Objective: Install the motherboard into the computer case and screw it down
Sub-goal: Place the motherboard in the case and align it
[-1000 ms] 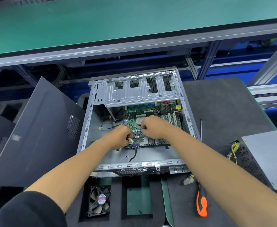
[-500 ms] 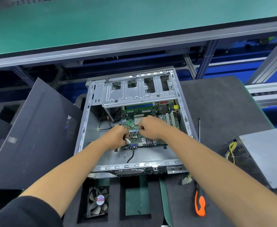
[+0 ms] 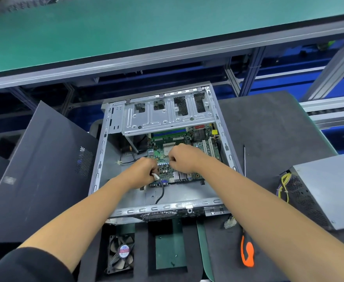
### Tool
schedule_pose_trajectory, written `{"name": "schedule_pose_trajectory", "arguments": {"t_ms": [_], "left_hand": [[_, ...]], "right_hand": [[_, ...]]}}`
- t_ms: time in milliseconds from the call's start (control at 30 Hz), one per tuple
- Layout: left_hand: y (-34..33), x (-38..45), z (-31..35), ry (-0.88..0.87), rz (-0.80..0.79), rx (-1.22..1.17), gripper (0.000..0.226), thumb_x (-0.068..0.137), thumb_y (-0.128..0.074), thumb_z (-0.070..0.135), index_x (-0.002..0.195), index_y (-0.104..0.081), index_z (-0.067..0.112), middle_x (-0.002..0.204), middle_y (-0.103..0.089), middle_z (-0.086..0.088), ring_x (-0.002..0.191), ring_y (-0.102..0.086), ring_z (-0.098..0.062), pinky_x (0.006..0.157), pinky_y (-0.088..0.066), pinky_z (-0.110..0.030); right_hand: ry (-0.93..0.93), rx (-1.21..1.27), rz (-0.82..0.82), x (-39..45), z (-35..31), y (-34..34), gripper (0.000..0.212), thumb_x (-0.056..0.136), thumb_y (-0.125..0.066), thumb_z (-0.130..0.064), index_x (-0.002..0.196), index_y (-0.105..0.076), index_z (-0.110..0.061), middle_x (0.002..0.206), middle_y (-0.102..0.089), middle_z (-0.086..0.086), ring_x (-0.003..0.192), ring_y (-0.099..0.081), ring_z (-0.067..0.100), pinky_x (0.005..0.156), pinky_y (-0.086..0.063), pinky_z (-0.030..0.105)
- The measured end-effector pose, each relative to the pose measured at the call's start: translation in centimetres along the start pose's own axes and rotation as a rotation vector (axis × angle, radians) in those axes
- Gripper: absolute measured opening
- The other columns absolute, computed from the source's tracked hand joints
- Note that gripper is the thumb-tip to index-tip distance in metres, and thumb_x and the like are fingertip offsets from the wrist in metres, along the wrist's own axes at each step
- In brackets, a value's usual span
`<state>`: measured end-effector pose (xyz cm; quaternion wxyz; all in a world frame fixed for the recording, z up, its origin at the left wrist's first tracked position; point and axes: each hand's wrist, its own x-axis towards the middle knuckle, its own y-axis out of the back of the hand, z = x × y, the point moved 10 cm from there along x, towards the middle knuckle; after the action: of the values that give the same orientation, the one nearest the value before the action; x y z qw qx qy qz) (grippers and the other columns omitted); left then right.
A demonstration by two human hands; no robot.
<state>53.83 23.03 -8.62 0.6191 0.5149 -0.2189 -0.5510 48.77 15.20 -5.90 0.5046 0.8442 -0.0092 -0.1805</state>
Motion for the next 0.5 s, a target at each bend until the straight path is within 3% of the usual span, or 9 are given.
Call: {"name": "schedule_pose_trajectory", "arguments": {"t_ms": [300,500], "left_hand": [[0.01,-0.05,0.09,-0.002,-0.018,0.010,0.020,0.073,-0.057,-0.006,0.066,-0.054,0.012,0.077,-0.058,-0.005,0.073,-0.050,-0.019,0.064,-0.038,-0.026],[-0.03,-0.04,-0.43,0.027,-0.014,-0.045,0.017,0.071,-0.056,-0.006,0.075,-0.061,0.010,0.079,-0.066,-0.006,0.073,-0.057,-0.017,0.065,-0.050,-0.032]], "right_hand": [[0.011,-0.034,-0.025,0.12,0.00,-0.56,0.021,0.090,-0.054,-0.015,0.071,-0.058,-0.011,0.062,-0.056,0.002,0.052,-0.047,0.012,0.046,-0.029,0.022],[0.015,-0.039,-0.024,0.12,0.02,-0.57,0.022,0.090,-0.054,-0.014,0.068,-0.059,-0.012,0.061,-0.055,0.000,0.053,-0.047,0.011,0.045,-0.028,0.022]]}}
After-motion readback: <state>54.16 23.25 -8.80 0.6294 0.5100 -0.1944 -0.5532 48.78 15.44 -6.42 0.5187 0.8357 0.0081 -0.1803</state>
